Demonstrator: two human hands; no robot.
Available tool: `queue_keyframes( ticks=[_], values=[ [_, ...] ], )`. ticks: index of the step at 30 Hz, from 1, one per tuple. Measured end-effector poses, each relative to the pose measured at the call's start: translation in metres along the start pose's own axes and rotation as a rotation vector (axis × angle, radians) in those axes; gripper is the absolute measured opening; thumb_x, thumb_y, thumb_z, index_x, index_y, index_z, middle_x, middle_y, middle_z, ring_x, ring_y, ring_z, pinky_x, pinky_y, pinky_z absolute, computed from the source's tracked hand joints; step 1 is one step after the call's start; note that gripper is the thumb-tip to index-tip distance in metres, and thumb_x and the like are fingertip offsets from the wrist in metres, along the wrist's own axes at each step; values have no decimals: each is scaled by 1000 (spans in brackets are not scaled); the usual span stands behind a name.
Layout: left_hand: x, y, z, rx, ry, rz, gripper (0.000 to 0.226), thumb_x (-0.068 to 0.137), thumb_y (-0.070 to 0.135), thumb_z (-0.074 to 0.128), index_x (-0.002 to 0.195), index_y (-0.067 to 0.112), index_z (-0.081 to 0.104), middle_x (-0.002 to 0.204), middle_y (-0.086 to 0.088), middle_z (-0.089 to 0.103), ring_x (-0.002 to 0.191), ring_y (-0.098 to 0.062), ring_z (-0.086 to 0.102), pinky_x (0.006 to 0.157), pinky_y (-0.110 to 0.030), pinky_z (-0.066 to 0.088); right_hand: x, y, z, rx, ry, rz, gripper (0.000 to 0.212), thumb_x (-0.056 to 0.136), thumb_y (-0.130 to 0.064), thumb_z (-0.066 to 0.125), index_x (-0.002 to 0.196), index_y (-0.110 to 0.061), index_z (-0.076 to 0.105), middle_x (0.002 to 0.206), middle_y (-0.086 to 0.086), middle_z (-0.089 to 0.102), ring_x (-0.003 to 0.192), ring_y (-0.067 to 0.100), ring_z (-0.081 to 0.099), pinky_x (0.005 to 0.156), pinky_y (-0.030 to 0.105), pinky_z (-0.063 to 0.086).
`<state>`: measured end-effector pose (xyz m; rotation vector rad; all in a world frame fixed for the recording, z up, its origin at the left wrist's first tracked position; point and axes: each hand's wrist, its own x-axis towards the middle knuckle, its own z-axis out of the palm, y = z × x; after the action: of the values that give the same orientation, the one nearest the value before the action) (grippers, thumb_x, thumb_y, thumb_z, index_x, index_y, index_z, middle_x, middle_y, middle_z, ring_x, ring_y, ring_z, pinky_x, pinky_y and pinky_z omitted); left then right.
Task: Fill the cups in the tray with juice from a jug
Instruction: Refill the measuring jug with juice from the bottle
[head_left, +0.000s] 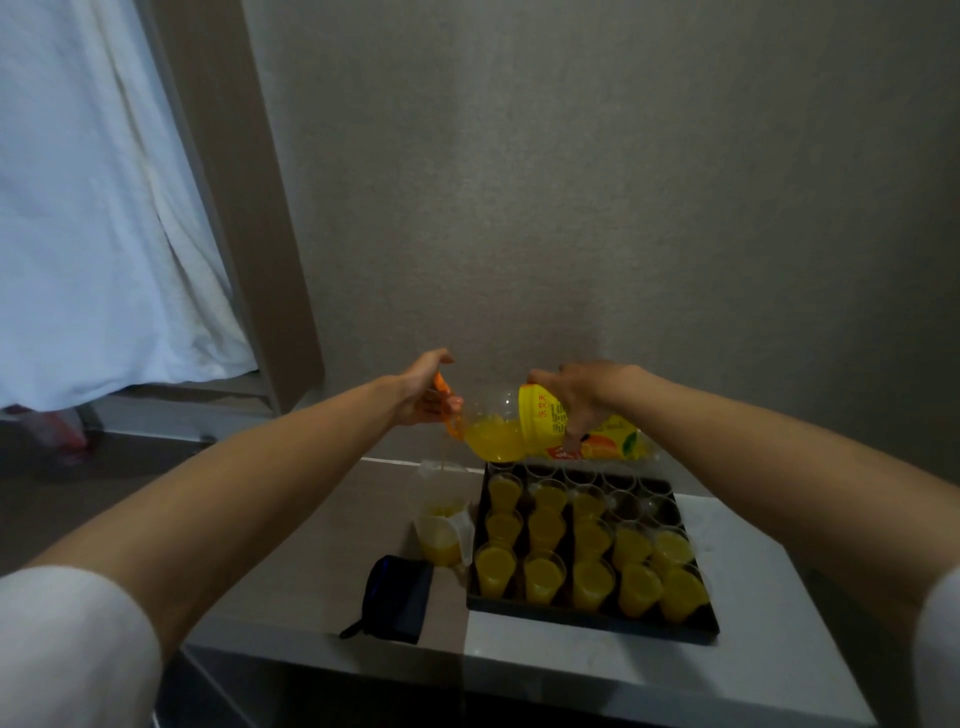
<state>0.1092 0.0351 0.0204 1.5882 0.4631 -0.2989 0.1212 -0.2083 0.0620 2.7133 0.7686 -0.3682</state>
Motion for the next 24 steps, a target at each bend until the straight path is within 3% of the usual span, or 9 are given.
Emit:
queue_keyframes(
  ticks=[6, 10, 15, 20, 24],
  values=[
    [0, 0, -2, -1, 1, 2, 44, 96, 45, 49, 74, 6, 50, 79, -17, 66, 67, -23, 62, 67, -33, 52, 3, -2, -2, -9, -6, 10, 122, 58, -50, 95, 154, -31, 22, 129, 12, 59, 106, 32, 61, 83, 44, 57],
    [-1, 0, -2, -4, -2, 2, 43, 96, 44, 49, 74, 7, 51, 78, -16, 66, 67, -23, 61, 70, -32, 52, 4, -1, -2, 5, -5, 0, 122, 62, -48, 94, 157, -31, 19, 134, 13, 57, 113, 34, 60, 79, 39, 49],
    [-2, 3, -2, -18, 7, 6, 45, 97, 43, 49, 70, 7, 49, 69, -15, 65, 67, -24, 61, 74, -33, 51, 4, -2, -3, 10, -16, 13, 121, 61, -47, 95, 155, -31, 22, 129, 12, 60, 102, 29, 59, 82, 43, 56],
    [-3, 4, -1, -28, 14, 7, 45, 98, 42, 49, 71, 6, 50, 62, -13, 65, 67, -24, 61, 73, -33, 51, 3, -1, -8, 2, -23, 17, 123, 61, -48, 95, 156, -32, 19, 135, 13, 56, 113, 35, 60, 86, 45, 56],
    [-1, 4, -2, -19, 8, -9, 47, 97, 44, 48, 70, 6, 50, 72, -15, 64, 67, -24, 61, 72, -33, 52, 3, 0, -8, -12, -9, 10, 121, 59, -48, 95, 154, -29, 23, 127, 13, 59, 104, 32, 61, 80, 42, 56]
  ],
)
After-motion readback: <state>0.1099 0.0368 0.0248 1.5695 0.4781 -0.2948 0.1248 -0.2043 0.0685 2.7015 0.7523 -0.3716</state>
